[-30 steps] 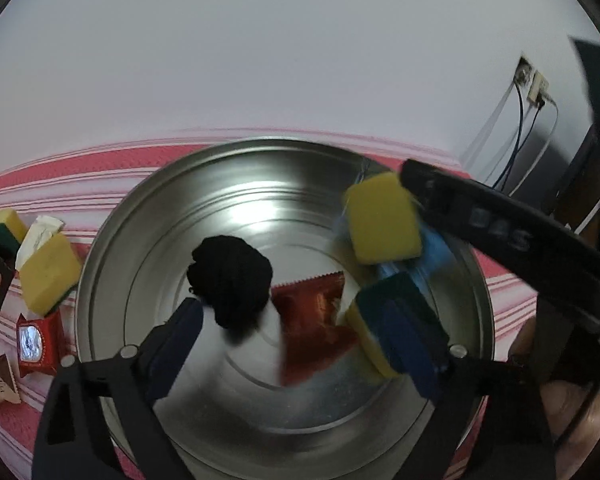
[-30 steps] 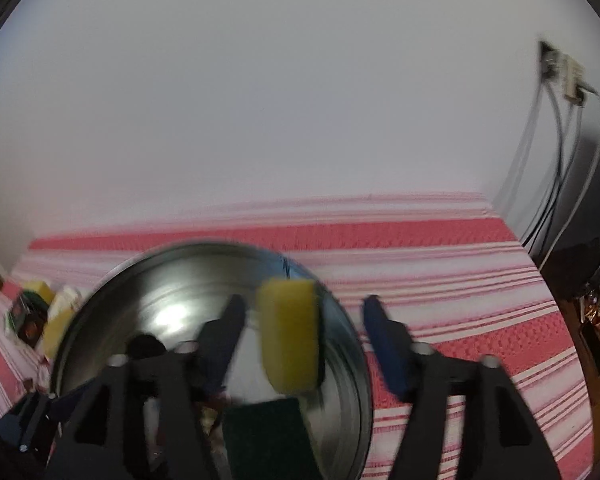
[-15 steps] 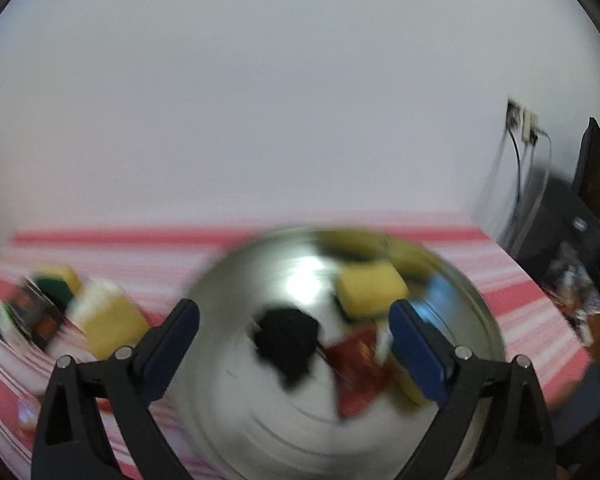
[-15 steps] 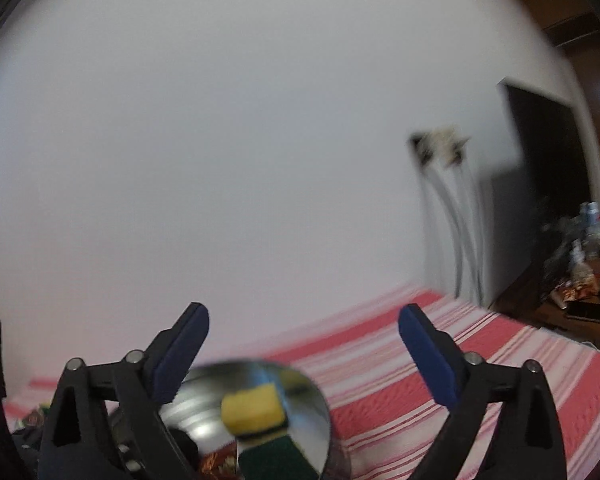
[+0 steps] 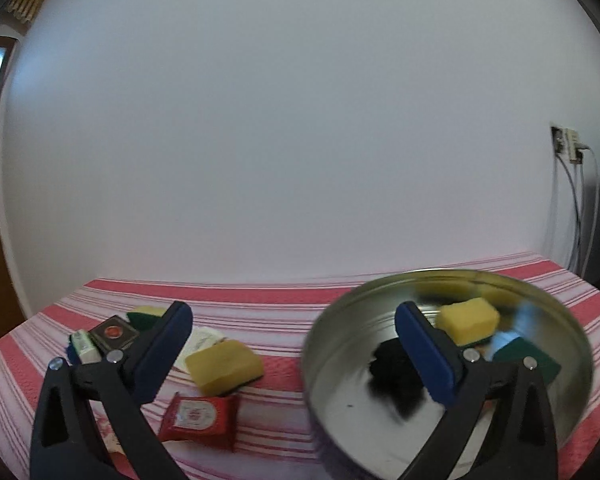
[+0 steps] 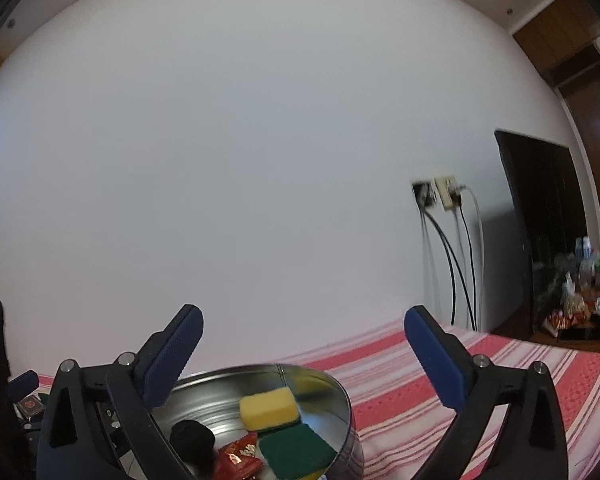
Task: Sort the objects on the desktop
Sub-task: 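Open both tools to drop the packet and sponge into the tin, then withdraw both tools from the tin toward the remaining items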
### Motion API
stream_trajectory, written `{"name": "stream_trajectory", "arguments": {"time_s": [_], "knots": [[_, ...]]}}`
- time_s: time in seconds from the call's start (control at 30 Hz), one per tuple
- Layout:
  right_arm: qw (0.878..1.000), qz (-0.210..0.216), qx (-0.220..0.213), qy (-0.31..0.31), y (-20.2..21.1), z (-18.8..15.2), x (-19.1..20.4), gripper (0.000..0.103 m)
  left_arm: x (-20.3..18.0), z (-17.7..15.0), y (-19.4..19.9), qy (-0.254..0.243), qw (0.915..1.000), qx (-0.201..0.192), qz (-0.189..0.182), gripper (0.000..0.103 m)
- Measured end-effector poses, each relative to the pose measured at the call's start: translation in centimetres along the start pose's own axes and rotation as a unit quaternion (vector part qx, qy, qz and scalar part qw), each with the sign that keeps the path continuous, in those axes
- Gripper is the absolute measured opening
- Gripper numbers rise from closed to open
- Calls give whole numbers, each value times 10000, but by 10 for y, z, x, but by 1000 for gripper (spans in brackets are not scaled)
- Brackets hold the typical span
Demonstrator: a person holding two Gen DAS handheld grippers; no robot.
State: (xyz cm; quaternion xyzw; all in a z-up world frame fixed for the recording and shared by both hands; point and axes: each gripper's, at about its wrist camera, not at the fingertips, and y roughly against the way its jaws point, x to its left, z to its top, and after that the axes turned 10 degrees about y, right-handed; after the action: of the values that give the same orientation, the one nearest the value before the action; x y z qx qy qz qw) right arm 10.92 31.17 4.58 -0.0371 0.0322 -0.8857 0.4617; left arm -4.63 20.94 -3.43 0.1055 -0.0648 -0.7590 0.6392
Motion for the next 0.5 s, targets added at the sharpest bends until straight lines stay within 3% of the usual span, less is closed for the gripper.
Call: {"name": "stream_trajectory", "arguments": {"time_s": [0.23,0.5], "knots": [[9996,157,28,-228,8,-3,11,102,15,0,-4,370,9993,11,-29,102],[9994,75,-349,-16,27,0,31,102,31,-3,-1,581,9978,217,-229,102]]}}
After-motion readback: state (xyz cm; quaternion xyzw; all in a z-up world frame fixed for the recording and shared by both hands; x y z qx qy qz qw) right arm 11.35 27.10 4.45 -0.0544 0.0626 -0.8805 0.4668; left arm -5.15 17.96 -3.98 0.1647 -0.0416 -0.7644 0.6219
